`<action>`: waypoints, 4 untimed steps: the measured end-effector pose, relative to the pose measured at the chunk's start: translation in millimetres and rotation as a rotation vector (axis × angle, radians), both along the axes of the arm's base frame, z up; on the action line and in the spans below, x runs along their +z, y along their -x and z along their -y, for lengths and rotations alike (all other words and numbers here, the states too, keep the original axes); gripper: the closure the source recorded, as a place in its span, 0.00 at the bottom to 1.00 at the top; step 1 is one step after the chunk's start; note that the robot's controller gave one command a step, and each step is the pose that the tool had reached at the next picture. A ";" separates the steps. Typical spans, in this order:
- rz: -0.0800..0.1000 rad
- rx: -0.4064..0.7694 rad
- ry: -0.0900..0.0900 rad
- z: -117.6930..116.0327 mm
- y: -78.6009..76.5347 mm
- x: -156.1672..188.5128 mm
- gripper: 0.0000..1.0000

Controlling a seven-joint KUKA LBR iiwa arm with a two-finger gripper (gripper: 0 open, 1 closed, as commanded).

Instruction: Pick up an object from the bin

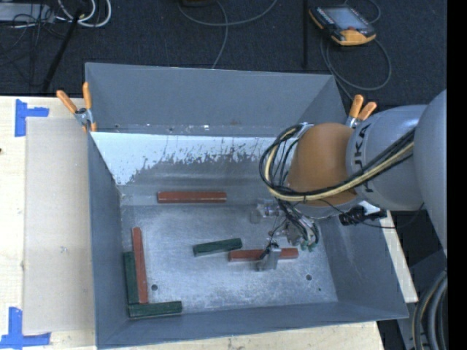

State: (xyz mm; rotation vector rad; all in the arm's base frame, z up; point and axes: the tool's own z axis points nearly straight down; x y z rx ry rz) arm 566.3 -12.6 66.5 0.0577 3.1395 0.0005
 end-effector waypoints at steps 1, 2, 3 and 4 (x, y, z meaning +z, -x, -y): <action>-0.001 0.000 0.000 -0.3 1.0 3.3 1.00; -0.001 0.000 0.000 -0.3 1.2 3.0 0.00; -0.001 0.000 0.000 -0.4 1.2 3.0 1.00; 0.004 0.291 0.001 2.4 16.4 143.3 1.00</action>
Offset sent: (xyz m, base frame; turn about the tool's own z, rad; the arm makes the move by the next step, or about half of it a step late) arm 0.0000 0.0000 0.0000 0.0000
